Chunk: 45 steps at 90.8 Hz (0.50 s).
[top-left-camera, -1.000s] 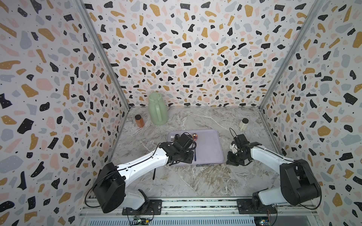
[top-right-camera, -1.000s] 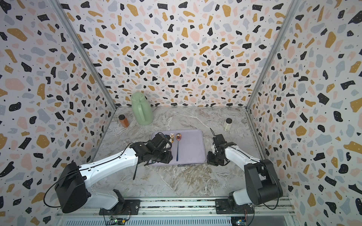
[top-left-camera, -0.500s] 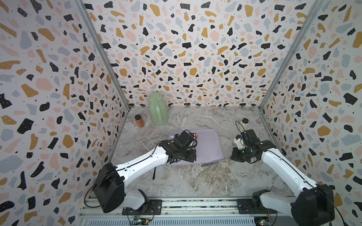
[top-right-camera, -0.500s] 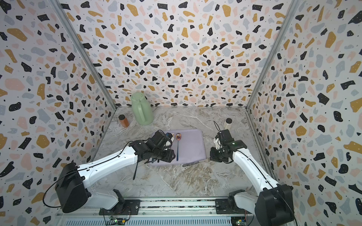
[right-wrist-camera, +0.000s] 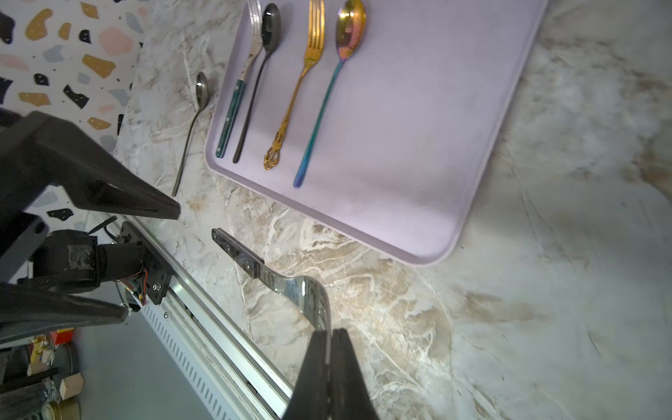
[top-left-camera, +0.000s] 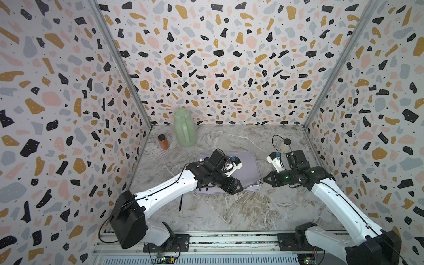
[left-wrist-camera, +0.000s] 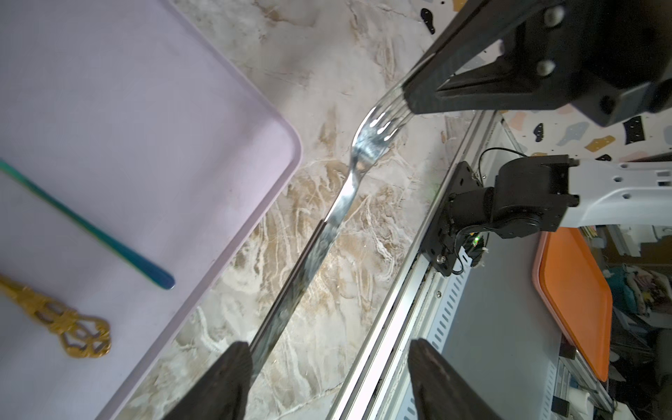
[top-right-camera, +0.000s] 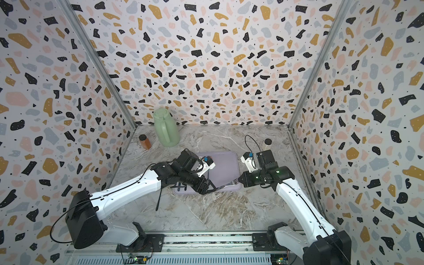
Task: Set the spoon and fork side by side
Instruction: Pick up the fork at the center of the board.
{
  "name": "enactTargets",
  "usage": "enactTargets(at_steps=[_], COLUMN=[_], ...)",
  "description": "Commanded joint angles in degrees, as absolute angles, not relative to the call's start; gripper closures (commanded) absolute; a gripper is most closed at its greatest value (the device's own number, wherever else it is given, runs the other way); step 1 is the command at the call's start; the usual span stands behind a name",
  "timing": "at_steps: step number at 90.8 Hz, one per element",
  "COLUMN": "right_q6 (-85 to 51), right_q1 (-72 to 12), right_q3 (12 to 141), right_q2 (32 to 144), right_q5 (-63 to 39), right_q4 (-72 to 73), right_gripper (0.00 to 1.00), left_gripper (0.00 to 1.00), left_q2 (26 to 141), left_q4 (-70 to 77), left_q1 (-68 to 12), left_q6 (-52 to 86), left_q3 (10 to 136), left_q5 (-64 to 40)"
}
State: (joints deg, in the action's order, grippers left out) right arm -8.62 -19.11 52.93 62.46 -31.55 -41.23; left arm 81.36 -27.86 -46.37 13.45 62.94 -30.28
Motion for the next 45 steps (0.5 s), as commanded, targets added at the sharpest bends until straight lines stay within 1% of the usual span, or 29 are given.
enactTargets(at_steps=[1, 7, 13, 21, 27, 34, 40, 45], right_q6=[-2.75, -1.74, -1.13, -0.87, -0.89, -1.56, -1.68, -1.61], right_q1=[-20.08, -20.43, -20.51, -20.64, -20.61, -20.66, -20.73, -20.72], right_q3=[55.98, 55.91, 56.18, 57.18, 57.83, 58.22, 58.42, 58.45], right_q2=[62.59, 62.41, 62.47, 63.49, 64.76, 66.02, 66.79, 67.04], right_q5=[-36.48, -36.56, -36.65, -36.59, -37.24, -37.37, -37.02, -37.16], right_q4=[-36.91, -35.47, -35.24, -36.56, -37.69, -38.86, -39.94, -40.39], right_gripper=[1.00, 1.00, 1.00, 1.00, 1.00, 1.00, 1.00, 1.00], left_gripper=[0.29, 0.30, 0.33, 0.34, 0.36, 0.41, 0.41, 0.42], left_q2=[82.97, 84.04, 84.13, 83.15, 83.22, 82.62, 81.89, 81.91], left_q4=[-24.18, -23.50, -23.47, -24.49, -25.84, -27.00, -26.25, -25.69], left_q1=[-46.76, -46.76, -46.98, -48.92, -51.16, -55.16, -59.39, -60.82], left_q6=[11.55, 12.06, 12.50, 11.14, 9.68, 7.68, 4.97, 3.54], left_q3=[60.84, 60.21, 59.72, 58.92, 59.22, 59.33, 58.22, 57.92], left_q5=[-34.18, -34.96, -31.91, -23.30, -17.67, -4.44, 9.80, 15.57])
